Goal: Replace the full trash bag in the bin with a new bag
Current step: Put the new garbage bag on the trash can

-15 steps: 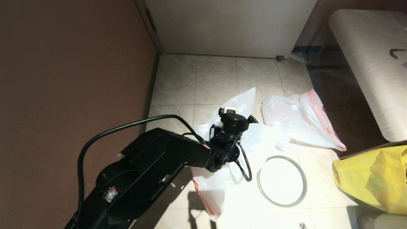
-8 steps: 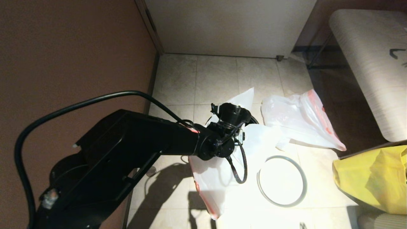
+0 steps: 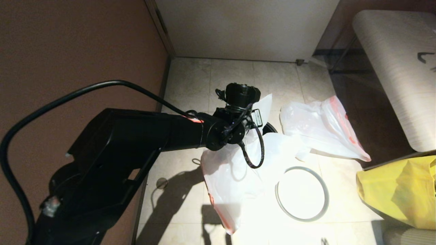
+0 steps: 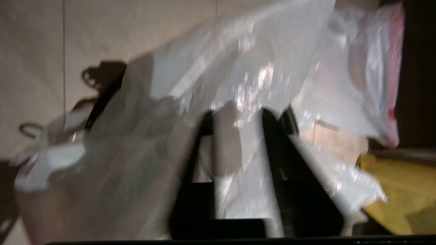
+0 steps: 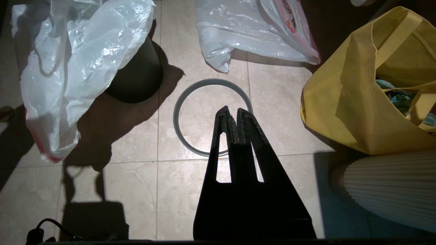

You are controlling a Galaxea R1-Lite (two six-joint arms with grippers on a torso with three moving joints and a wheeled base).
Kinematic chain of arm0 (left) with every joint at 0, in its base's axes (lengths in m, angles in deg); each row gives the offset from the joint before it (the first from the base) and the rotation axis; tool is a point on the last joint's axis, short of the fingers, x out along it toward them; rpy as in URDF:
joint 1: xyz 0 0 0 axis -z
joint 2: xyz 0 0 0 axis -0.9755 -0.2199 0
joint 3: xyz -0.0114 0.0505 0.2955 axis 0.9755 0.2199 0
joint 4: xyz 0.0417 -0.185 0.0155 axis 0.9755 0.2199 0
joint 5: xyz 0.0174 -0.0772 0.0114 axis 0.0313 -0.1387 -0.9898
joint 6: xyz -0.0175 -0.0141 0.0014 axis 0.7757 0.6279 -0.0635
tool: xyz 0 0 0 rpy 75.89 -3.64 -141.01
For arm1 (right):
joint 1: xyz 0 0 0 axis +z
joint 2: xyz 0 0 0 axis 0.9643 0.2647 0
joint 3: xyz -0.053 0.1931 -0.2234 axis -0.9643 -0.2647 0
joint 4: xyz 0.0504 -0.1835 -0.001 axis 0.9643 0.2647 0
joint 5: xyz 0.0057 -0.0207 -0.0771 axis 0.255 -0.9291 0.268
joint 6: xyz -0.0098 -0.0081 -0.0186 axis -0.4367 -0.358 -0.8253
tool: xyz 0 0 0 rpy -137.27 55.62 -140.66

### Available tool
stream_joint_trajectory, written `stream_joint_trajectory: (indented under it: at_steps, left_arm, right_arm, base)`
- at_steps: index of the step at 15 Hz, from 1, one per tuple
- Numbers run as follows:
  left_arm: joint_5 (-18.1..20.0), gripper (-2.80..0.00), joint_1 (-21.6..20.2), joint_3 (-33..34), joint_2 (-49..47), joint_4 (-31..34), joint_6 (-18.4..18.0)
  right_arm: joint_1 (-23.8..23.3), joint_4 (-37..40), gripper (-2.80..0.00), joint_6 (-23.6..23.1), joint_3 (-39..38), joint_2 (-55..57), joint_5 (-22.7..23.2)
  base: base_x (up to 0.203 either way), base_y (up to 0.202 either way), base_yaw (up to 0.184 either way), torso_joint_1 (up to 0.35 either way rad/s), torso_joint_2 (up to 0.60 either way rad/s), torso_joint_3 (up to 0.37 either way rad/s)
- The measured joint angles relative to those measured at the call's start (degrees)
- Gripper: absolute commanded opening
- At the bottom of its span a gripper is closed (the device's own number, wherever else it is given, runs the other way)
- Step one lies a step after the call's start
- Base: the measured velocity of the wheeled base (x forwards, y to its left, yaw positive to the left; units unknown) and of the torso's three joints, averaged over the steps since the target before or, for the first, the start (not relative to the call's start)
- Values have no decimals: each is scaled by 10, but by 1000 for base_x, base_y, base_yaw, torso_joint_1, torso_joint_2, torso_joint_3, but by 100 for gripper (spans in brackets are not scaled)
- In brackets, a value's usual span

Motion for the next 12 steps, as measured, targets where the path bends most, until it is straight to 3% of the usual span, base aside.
stream_joint_trajectory:
  at_steps: [3,5,9,12]
  left_arm:
    - [10,-280,-17,-9,-35,-99,-47]
    - [28,-280,-18,-12,-50,-141,-52]
    - [64,-280,-29,-14,-94,-221,-109]
    - [83,-280,-31,-11,-134,-174,-132]
  right_arm:
    - [0,0,-280,0,0,0,0]
    - [0,0,-280,0,0,0,0]
    - [0,0,-280,0,0,0,0]
    - [0,0,-280,0,0,0,0]
  base:
    - [0,0,0,0,0,0]
    - [0,0,0,0,0,0]
    - [0,0,0,0,0,0]
    - [0,0,0,0,0,0]
